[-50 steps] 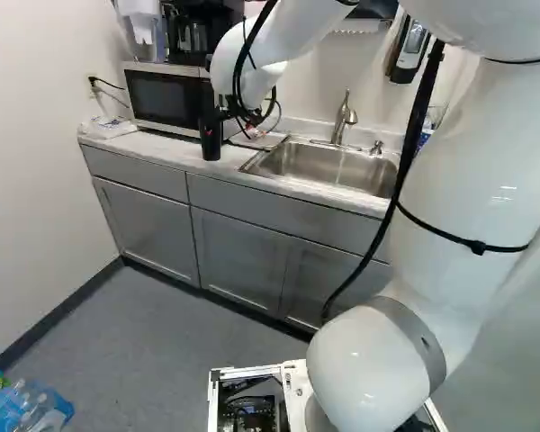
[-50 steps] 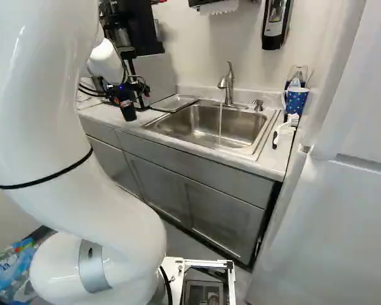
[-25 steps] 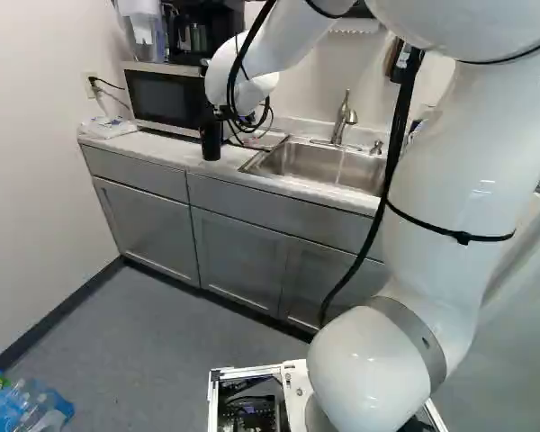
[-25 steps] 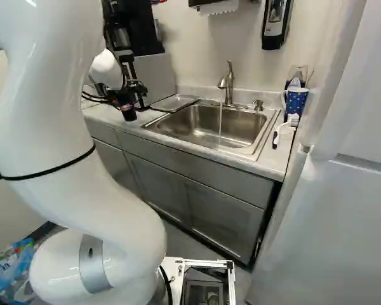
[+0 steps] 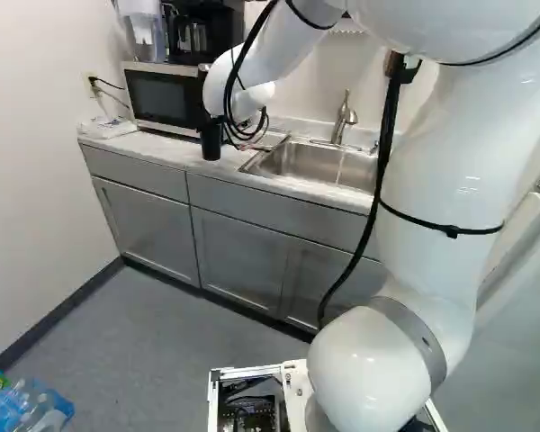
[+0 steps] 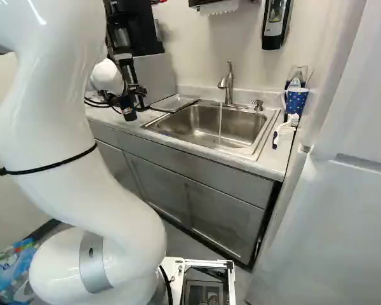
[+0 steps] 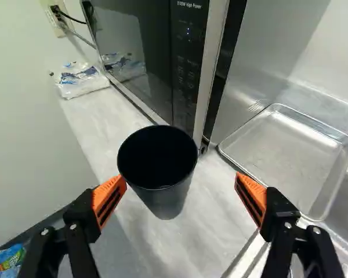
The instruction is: Rinse the cup and place it in the tray
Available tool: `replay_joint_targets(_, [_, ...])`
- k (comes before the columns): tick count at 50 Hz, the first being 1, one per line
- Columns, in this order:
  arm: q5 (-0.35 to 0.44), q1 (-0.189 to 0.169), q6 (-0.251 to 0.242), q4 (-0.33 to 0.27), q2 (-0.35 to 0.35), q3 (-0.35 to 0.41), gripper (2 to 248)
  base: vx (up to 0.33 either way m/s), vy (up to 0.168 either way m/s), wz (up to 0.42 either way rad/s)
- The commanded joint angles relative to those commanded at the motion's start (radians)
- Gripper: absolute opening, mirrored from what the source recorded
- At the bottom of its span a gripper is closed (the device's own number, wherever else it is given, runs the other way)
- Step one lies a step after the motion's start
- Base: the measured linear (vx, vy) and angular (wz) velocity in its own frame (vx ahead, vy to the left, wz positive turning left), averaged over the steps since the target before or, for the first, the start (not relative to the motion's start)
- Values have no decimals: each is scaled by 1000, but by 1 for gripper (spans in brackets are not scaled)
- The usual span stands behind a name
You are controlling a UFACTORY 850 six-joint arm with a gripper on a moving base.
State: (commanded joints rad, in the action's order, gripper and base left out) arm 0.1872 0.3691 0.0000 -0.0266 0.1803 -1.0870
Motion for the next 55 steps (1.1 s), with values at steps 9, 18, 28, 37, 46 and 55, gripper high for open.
replay_joint_targets(9, [50,3,0,0,14,4,247,0,0,0])
replay_joint_targets(18, [100,6,0,0,27,9,247,0,0,0])
replay_joint_targets(28, [156,8,0,0,41,16,247,0,0,0])
replay_joint_targets(37, [206,9,0,0,53,22,247,0,0,0])
replay_joint_targets(46, [253,10,0,0,63,31,247,0,0,0])
replay_joint_targets(55, [283,13,0,0,66,48,247,0,0,0])
